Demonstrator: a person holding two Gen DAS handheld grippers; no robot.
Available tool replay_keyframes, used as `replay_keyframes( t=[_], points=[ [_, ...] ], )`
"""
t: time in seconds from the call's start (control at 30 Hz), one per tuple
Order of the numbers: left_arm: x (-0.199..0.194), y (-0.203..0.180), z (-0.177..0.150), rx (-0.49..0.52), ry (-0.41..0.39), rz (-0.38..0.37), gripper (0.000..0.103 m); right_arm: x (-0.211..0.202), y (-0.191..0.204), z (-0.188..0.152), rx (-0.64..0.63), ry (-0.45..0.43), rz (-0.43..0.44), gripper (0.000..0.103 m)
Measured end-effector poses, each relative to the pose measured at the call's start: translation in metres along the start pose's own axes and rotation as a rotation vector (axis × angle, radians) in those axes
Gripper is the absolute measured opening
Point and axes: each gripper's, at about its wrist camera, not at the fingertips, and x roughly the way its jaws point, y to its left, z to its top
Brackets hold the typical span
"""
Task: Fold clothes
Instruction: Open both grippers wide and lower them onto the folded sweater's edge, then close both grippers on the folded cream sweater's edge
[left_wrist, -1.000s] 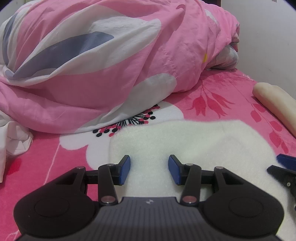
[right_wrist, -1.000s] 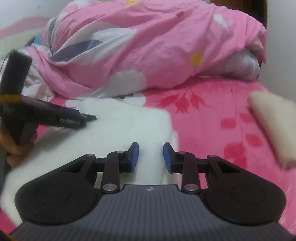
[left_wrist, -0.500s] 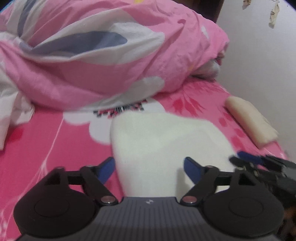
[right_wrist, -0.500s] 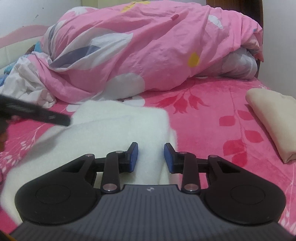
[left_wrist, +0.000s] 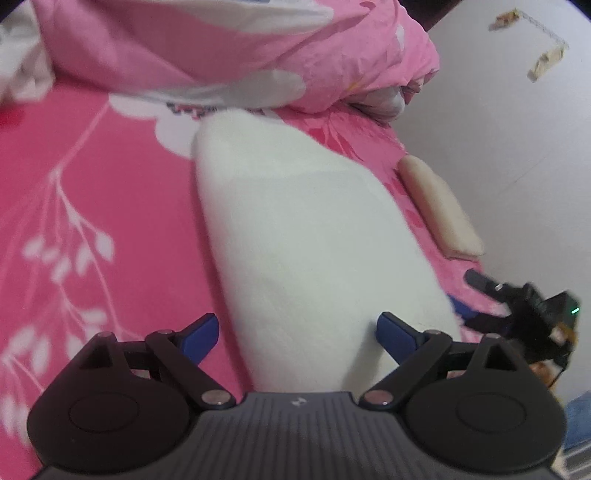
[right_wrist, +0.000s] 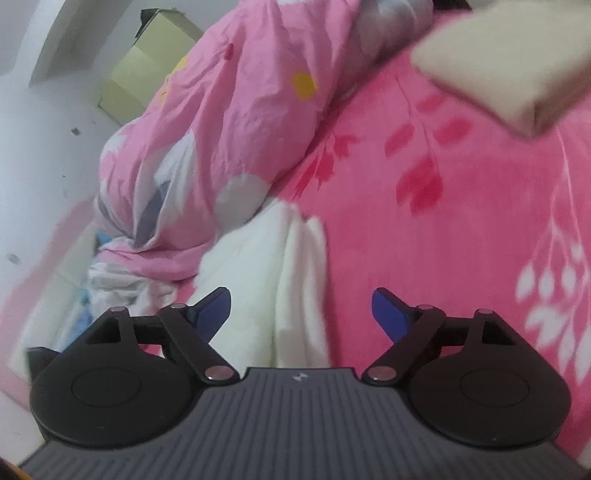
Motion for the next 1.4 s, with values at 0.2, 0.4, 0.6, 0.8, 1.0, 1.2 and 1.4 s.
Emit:
replay_keyframes(
  t=[0.2, 0.4, 0.6, 0.8, 1.0, 1.2, 1.4],
  points=[
    [0.010, 0.008, -0.004, -0.046, 0.014, -0.054, 0.095, 0.014, -0.003, -0.008, 0.017, 0.110, 0.053, 0.089],
    [0.027, 0.016, 0.003, -0.096, 0.030, -0.112, 0.097, 0.041, 0.001, -0.001, -0.001, 0.168, 0.069, 0.097],
    [0.041, 0.014, 0.015, -0.097, 0.053, -0.117, 0.101, 0.061, -0.001, 0.012, 0.023, 0.215, 0.104, 0.097],
    [0.047, 0.020, 0.025, -0.119, 0.085, -0.144, 0.100, 0.087, -0.001, 0.025, 0.021, 0.264, 0.149, 0.098],
    [0.025, 0.020, 0.019, -0.101, 0.078, -0.130, 0.094, 0.109, 0.000, 0.037, 0.016, 0.290, 0.177, 0.098],
    [0.002, 0.020, 0.018, -0.092, 0.023, -0.123, 0.094, 0.117, 0.000, 0.040, 0.007, 0.293, 0.191, 0.099],
    [0.001, 0.022, 0.016, -0.104, 0.016, -0.071, 0.094, 0.121, 0.002, 0.042, 0.000, 0.312, 0.193, 0.102]
  ],
)
